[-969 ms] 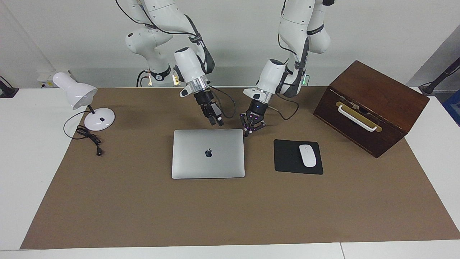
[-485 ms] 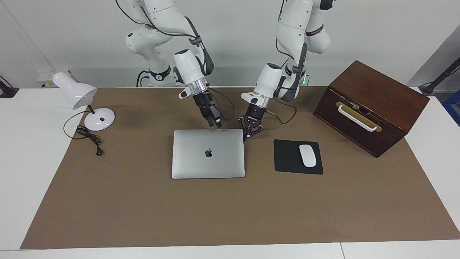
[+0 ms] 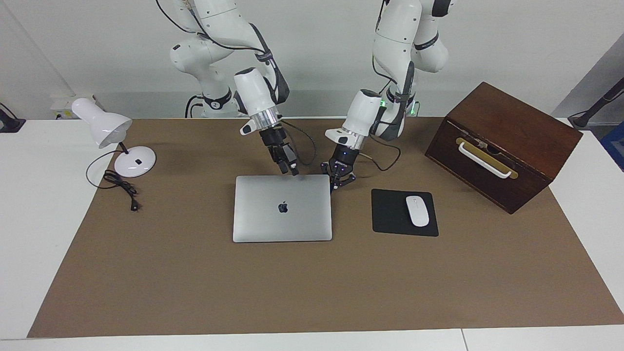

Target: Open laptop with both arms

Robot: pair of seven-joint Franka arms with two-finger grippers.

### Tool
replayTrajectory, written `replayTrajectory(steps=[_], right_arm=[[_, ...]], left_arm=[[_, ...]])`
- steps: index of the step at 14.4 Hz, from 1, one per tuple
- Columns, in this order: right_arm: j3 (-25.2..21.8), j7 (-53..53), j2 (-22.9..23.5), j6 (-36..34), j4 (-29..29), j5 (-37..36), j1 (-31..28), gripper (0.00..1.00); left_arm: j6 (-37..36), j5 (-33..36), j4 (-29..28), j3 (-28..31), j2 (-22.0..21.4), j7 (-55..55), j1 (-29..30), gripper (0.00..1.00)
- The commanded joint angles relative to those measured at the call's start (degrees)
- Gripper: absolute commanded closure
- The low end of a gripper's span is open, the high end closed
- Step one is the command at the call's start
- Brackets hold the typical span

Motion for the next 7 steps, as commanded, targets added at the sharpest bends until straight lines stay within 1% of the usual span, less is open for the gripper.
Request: replayTrajectory(steps=[1,3,7], right_arm=[[0.2,-2.2,1.4,0.3,2.0,1.1,-0.8,0.00],[0.2,-3.0,1.5,-1.1,2.9,1.1,-1.3,0.00],[0.2,-3.9,1.7,-1.4,3.4,1.1,-1.7,0.00]], left_arm=[[0.7,-1.6,1.2,0.1,1.5,0.3,-0.5,1.00],[0.7,-1.9,1.2,0.1,1.3,0.2,-0.7,1.00],[0.7,-2.6,1.1,0.0,1.1,0.1,-1.2,1.00]])
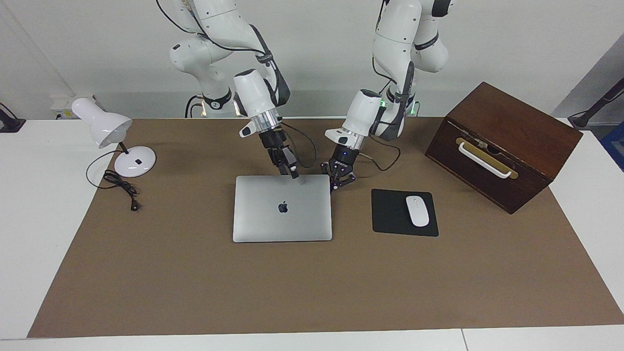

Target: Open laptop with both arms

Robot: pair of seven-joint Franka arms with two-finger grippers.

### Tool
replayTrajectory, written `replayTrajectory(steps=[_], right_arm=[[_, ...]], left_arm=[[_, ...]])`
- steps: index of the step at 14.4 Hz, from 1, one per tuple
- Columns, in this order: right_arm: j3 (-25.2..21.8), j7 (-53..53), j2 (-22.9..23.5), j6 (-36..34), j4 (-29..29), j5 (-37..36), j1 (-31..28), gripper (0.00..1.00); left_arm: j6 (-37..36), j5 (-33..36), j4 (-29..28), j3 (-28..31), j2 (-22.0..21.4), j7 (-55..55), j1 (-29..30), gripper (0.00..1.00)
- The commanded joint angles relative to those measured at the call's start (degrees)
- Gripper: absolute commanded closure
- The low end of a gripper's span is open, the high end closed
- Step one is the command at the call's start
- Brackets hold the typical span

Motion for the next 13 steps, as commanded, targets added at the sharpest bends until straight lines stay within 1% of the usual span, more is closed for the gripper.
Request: replayTrajectory(steps=[1,13], right_arm=[[0.4,-2.5,0.8,-1.0,1.4,1.1,-0.9,0.00],[0.4,-2.3,3.3,-9.0,11.4,1.1,-0.9,0.00]], left_arm=[[0.7,-2.0,1.0,0.2,1.1,0.1,-1.1,1.00],[0.7,-2.1,1.1,-0.1,1.1,-0.8,-1.4,1.00]])
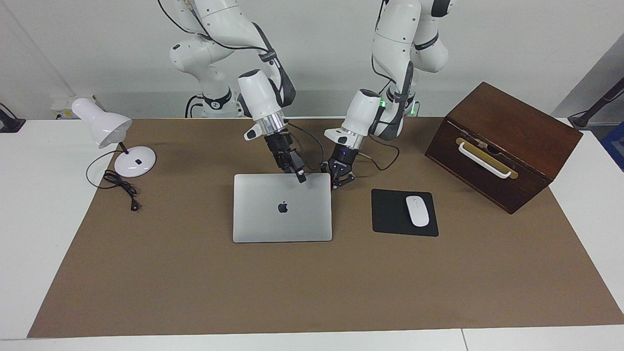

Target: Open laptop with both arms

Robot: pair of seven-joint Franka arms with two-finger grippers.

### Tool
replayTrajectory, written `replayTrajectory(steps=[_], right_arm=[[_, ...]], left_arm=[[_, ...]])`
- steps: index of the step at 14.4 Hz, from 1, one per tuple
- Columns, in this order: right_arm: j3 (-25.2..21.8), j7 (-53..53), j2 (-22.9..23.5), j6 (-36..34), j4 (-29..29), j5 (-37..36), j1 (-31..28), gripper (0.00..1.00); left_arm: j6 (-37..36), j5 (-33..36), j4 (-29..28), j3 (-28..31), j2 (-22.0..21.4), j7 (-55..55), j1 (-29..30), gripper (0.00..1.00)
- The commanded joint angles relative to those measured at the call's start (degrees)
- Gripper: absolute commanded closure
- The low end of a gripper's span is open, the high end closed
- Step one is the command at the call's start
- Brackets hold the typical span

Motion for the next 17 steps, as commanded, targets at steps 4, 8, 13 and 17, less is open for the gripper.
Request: replayTrajectory(steps=[4,8,13,17], right_arm=[[0.1,-2.0,2.1,-6.5,7.8,1.0,-1.6,0.00],[0.2,-2.9,3.2,-8.6,10.5,1.0,-2.9,0.00],[0.2,-2.8,3.7,-11.4,13.3,1.0,-3.5,0.00],[0.2,-2.3,4.5,-15.6,16.6,1.0,-3.4,0.00]], left_arm=[[0.7,-1.6,1.0,0.3,1.1,-0.4,-1.7,1.00],[0.7,-1.6,1.0,0.4,1.3,-0.3,-2.0,1.00],[0.7,-1.6,0.9,0.5,1.5,-0.2,-2.0,1.00],[0.6,-1.6,0.7,0.5,1.5,-0.2,-2.0,1.00]])
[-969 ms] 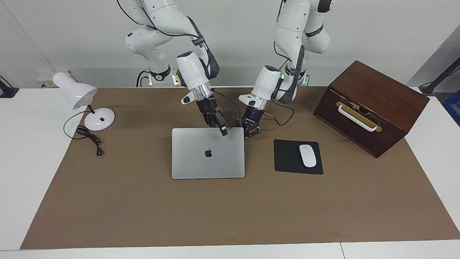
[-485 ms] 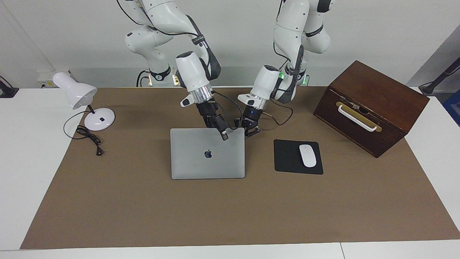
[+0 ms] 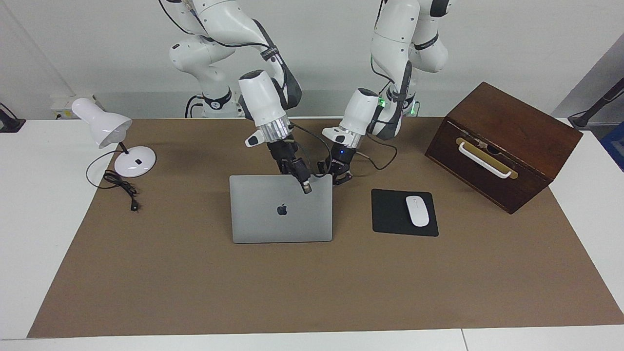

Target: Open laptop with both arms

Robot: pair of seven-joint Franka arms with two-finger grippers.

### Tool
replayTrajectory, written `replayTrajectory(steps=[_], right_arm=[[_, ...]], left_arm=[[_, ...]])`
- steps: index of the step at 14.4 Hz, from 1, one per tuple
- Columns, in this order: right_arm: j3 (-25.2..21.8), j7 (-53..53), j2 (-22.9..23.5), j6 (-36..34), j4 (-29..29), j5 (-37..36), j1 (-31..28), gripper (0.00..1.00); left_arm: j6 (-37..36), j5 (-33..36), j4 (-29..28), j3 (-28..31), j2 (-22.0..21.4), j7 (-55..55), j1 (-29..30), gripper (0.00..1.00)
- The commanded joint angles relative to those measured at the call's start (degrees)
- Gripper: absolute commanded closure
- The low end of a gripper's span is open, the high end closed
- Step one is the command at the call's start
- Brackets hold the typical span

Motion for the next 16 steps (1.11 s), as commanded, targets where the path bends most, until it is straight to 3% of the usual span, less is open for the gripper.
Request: replayTrajectory(steps=[1,7,16], right_arm=[[0.4,-2.1,1.7,-2.9,4.0,1.0,-1.0,0.00],[0.2,-4.5,2.4,-17.1,13.5,0.2,-3.5,0.00],[0.4,-11.8,5.6,-27.7,24.8,0.9,-8.5,0.00]], left_arm=[[0.6,-1.4,0.6,0.7,1.6,0.1,-1.3,1.00],[0.6,-1.4,0.6,0.7,1.9,0.1,-1.3,1.00],[0.6,-1.4,0.7,0.7,1.9,0.1,-1.3,1.00]])
